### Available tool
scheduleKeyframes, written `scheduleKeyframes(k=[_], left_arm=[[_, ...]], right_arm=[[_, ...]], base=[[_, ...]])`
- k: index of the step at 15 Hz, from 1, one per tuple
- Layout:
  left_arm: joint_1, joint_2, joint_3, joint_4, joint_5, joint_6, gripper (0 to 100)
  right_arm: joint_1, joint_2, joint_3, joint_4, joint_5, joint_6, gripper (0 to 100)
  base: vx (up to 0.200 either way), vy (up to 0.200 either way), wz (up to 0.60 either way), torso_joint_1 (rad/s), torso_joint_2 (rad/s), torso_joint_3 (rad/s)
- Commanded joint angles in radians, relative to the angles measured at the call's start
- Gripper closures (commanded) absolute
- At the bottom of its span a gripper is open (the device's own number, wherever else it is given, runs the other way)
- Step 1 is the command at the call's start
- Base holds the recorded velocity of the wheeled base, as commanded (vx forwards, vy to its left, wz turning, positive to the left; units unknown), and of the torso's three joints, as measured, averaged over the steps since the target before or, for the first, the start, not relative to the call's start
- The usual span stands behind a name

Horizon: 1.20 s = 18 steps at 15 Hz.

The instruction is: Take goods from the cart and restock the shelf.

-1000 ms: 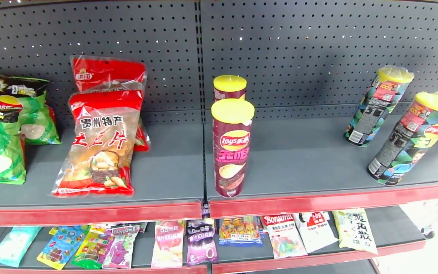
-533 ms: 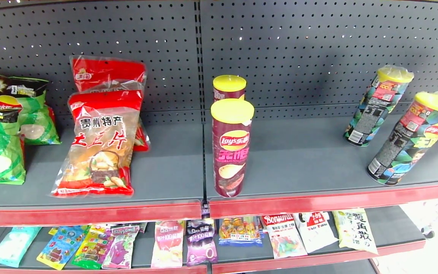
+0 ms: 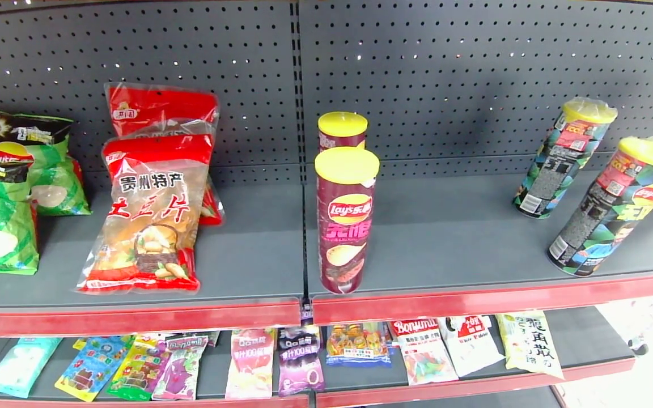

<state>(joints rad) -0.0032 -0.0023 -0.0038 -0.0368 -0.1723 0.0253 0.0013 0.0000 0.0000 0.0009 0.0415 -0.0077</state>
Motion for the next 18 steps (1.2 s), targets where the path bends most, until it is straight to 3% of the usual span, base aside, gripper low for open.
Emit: scheduleKeyframes(k=[1,2,3,6,10,13,16,18], left_arm=[[0.002,0.002,-0.001,-0.002,0.085,-0.01,0],[0.002,0.002,0.004,0.04,0.214,-0.007,0],[0.002,0.002,0.002,0.041,0.218,-0.027,0],[0.0,0.002,0.002,0.041,0.148,-0.022,0],[0.002,0.002,0.002,0.041,0.148,-0.024,0],[0.002,0.002,0.002,0.041,0.148,-0.024,0],[0.002,0.002,0.002,0.041,0.148,-0.024,0],[0.002,0.002,0.002,0.041,0.148,-0.022,0]], right_arm=[[0.0,0.002,0.0,0.001,0.0,0.0,0],[0.0,0.002,0.0,0.001,0.0,0.0,0],[0.0,0.002,0.0,0.001,-0.002,0.0,0],[0.0,0.002,0.0,0.001,-0.009,0.0,0],[0.0,0.002,0.0,0.001,-0.009,0.002,0],[0.0,0.002,0.0,0.001,-0.009,0.0,0],[0.0,0.002,0.0,0.001,-0.009,0.0,0],[0.0,0.002,0.0,0.001,-0.009,0.0,0]], base=[[0.0,0.0,0.0,0.0,0.0,0.0],[0.0,0.0,0.0,0.0,0.0,0.0],[0.0,0.0,0.0,0.0,0.0,0.0],[0.0,0.0,0.0,0.0,0.0,0.0],[0.0,0.0,0.0,0.0,0.0,0.0],[-0.2,0.0,0.0,0.01,0.0,0.002],[0.0,0.0,0.0,0.0,0.0,0.0],[0.0,-0.2,0.0,0.005,0.01,0.0]])
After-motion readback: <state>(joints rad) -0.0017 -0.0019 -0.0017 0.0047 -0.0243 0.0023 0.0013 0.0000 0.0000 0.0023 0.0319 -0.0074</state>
